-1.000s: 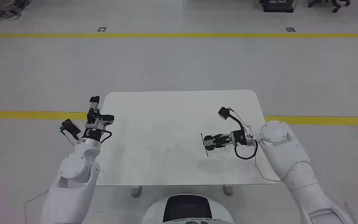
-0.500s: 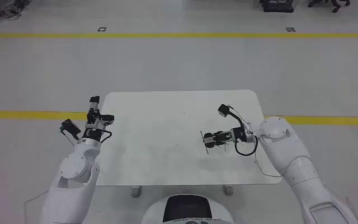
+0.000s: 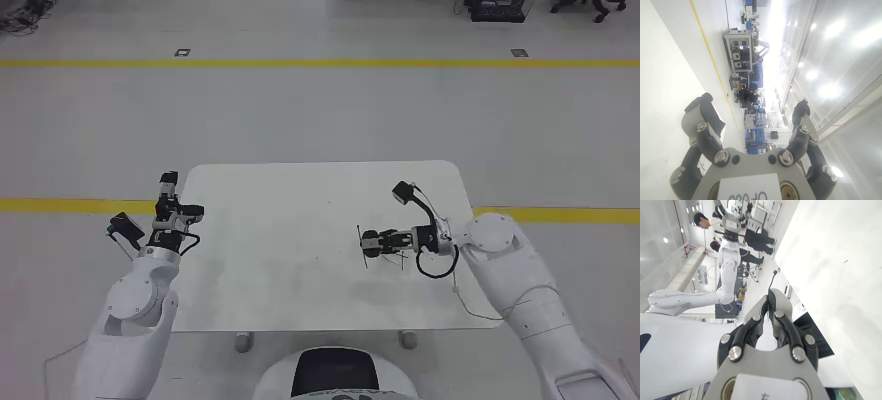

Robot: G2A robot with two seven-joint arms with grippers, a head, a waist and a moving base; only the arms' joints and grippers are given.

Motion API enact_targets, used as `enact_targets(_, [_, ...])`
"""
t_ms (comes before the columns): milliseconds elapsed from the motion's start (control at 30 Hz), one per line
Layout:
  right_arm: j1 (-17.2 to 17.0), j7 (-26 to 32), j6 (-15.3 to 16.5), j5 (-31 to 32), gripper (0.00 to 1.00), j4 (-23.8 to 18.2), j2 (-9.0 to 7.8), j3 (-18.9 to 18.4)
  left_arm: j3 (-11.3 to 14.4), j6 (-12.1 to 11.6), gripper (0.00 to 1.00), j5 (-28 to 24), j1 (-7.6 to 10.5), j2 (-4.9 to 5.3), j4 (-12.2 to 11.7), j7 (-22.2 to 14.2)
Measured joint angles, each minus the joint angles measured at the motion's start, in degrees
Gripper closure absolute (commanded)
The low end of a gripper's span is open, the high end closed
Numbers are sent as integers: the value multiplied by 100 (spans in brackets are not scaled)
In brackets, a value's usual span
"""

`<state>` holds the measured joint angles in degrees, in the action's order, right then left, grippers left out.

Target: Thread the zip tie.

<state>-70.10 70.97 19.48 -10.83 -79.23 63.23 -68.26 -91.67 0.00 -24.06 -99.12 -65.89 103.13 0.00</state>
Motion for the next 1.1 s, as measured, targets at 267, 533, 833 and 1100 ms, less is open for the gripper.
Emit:
enact_targets(267, [-753, -727, 0, 74, 100, -650, -36, -375, 0, 0, 0, 0, 0, 0, 0, 0])
enact_targets(533, [-748, -726, -3, 70, 100, -643, -35, -371, 10, -1, 0, -15, 2, -2, 6, -9])
enact_targets(833, [-1149, -1972, 0, 192, 100, -935, 2, -349, 923, 315, 0, -274, -235, -89, 845, -588])
enact_targets(1100, [-1287, -2255, 0, 150, 100, -996, 35, -256, 1474, 500, 0, -358, -199, -136, 1118, -717])
